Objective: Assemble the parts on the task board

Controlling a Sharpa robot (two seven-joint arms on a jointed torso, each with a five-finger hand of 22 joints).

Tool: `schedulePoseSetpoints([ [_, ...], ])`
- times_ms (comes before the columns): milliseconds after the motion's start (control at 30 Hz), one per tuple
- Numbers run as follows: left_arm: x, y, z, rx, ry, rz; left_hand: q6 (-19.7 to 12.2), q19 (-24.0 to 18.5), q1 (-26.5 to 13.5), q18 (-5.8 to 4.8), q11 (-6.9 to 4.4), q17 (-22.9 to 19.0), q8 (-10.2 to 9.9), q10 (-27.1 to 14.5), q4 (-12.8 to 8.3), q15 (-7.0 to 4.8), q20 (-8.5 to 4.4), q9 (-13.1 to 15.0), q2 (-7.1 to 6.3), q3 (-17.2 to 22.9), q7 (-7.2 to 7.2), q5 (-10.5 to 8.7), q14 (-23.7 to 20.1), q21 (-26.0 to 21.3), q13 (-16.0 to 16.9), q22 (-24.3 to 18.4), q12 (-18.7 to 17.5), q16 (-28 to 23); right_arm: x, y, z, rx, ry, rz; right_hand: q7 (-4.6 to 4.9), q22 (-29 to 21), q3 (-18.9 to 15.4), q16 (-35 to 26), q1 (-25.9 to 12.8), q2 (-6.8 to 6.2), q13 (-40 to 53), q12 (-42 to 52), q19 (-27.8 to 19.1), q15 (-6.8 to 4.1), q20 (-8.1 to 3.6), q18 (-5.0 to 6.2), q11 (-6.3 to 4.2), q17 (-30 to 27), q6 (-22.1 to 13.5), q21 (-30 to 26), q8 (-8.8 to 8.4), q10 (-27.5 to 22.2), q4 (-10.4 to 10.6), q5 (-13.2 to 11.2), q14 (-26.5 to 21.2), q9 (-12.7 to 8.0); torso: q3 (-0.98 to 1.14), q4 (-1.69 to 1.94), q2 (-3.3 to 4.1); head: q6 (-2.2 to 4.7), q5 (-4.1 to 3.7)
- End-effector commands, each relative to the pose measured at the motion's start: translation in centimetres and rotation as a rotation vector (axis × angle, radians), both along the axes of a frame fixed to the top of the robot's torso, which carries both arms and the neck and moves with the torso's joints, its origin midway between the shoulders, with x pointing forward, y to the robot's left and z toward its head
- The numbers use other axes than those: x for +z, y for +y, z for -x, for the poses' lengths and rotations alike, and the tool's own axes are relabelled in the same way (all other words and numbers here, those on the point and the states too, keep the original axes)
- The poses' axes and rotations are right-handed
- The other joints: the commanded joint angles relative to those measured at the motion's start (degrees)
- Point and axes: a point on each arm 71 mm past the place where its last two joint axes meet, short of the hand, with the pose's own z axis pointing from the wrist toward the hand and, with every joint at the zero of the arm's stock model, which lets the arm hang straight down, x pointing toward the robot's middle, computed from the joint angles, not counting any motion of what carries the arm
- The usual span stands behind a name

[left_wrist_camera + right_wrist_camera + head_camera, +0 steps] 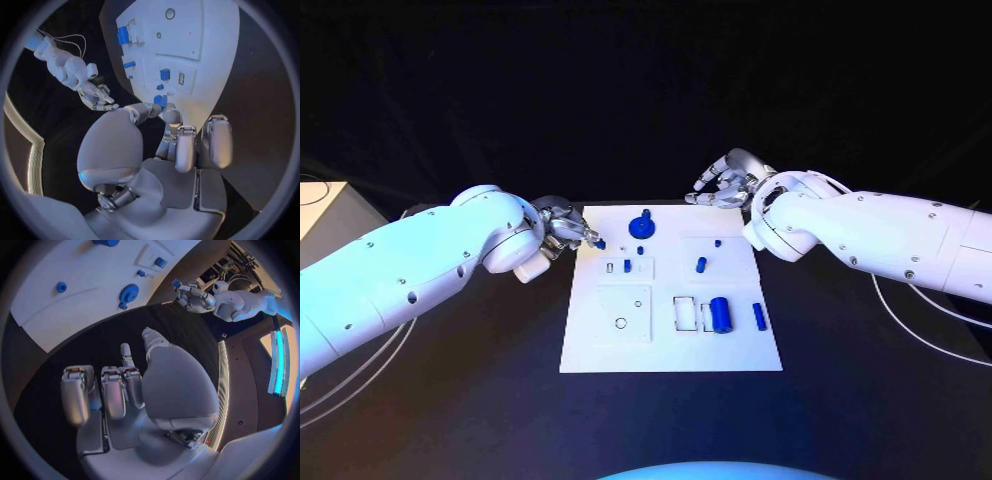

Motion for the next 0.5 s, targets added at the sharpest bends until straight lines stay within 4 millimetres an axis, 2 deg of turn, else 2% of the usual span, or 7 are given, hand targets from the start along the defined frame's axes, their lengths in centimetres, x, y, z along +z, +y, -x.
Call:
schedulePoseSetpoints([
  [33,-0.1,0.0,0.3,0.045,-0.061,-0.004,1.3,0.5,-0.3,-0.47,-0.02,13.6,0.1,0.6,-10.4,-0.48,-0.1,0.0,0.17,10.1,-0.95,0.2,5.4,0.3,0.1,2.1,0.3,0.2,-0.1,0.1,0.0,0.015,0.002,0.009,0.01,12.3,-0.1,0.0,-0.5,0.09,13.1,-0.1,4.3,-0.33,-0.39,0.19,-0.05,14.0,-0.5,-0.3,0.29,4.0,0.1,0.2,5.7,0.1,-0.12,0.12,-0.17,-0.12,0.12],
  [267,-1.4,-0.2,1.3,0.051,-0.07,0.001,1.4,0.7,-0.4,-0.53,-0.11,13.7,0.1,0.9,-10.5,-0.56,-0.18,0.0,0.07,10.2,-1.04,0.22,5.5,0.4,0.3,2.3,0.4,0.3,-0.2,0.0,0.0,0.015,0.004,0.01,-0.01,12.3,-0.1,-0.1,-0.5,0.06,13.1,-0.1,4.3,-0.34,-0.4,0.2,-0.07,13.9,-0.5,-0.4,0.34,4.0,0.1,0.2,5.7,0.2,-0.06,0.12,-0.01,-0.07,0.3],
  [500,-2.4,-0.7,1.9,0.046,-0.067,0.004,1.6,0.8,-0.5,-0.55,-0.17,13.7,0.1,1.1,-10.6,-0.62,-0.24,0.0,-0.02,10.3,-1.11,0.23,5.5,0.4,0.4,2.4,0.4,0.3,-0.2,0.1,0.1,0.016,0.005,0.01,-0.01,12.3,-0.1,-0.1,-0.5,0.06,13.1,-0.1,4.3,-0.34,-0.4,0.2,-0.07,13.9,-0.5,-0.4,0.34,4.0,0.1,0.2,5.7,0.2,0.02,-0.12,0.19,-0.01,0.45],
])
